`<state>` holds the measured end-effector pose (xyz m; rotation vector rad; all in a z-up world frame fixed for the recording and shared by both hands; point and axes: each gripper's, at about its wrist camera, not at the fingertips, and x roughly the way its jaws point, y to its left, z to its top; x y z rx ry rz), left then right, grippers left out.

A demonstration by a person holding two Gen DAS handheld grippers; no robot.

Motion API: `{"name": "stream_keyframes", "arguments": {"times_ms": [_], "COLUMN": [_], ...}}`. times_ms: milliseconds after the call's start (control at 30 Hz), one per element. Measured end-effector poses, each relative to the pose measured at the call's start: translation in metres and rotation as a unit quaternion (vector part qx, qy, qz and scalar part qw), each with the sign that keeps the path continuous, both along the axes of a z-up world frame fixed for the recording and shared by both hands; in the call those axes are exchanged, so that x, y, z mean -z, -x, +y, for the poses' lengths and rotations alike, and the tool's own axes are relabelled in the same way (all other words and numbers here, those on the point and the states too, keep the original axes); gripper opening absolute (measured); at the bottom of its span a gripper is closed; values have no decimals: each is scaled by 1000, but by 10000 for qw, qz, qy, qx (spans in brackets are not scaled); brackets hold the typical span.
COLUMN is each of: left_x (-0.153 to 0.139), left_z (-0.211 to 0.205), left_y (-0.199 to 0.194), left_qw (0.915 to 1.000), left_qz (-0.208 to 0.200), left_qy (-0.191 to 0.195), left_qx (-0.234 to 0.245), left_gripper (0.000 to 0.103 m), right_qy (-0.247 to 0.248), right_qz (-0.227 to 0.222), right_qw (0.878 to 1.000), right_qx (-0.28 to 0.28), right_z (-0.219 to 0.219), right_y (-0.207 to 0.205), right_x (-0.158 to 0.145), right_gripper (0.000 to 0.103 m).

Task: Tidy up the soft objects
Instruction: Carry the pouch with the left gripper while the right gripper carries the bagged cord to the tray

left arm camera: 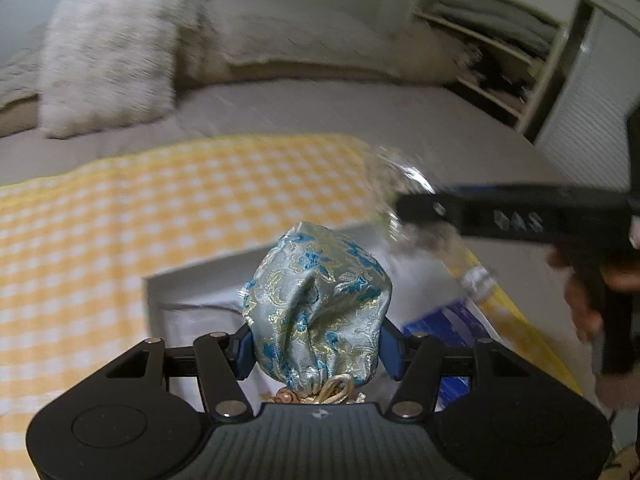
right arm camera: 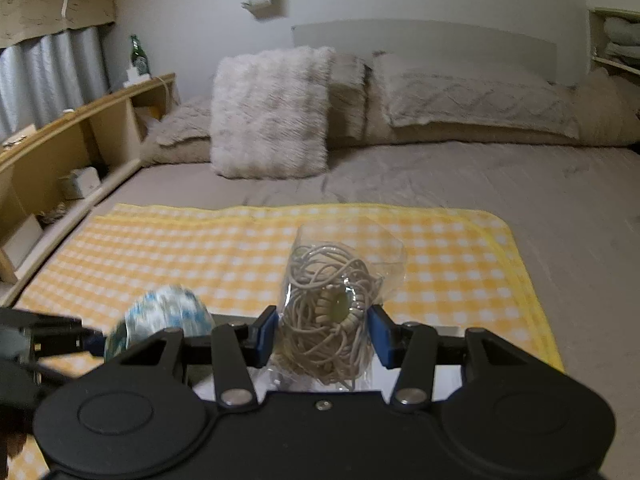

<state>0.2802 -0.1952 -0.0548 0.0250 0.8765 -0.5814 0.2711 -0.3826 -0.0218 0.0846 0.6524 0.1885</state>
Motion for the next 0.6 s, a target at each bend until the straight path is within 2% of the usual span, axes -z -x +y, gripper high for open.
{"name": "stream_keyframes", "arguments": {"times_ms": [133, 300, 467, 600], "left_x": [12, 26, 44, 67], "left_z": [-14, -26, -37, -42], "left_y": [-7, -18, -35, -52], "left_qw": [9998, 9994, 9975, 9914], "left_qz": [60, 116, 375, 769], "left_qy": [-92, 97, 571, 1040], "left_qx": [192, 320, 161, -179], "left_gripper": [60, 60, 60, 60], "right_qy": [125, 474, 637, 577], "right_qz": [194, 499, 669, 613], "right_qw": [9997, 9976, 9956, 9959], "right_qx": [57, 72, 143, 339], "right_z": [-12, -24, -33, -44], "right_y": [-12, -26, -36, -42], "right_x": [12, 33, 47, 49], "right_gripper": [49, 49, 49, 49]}}
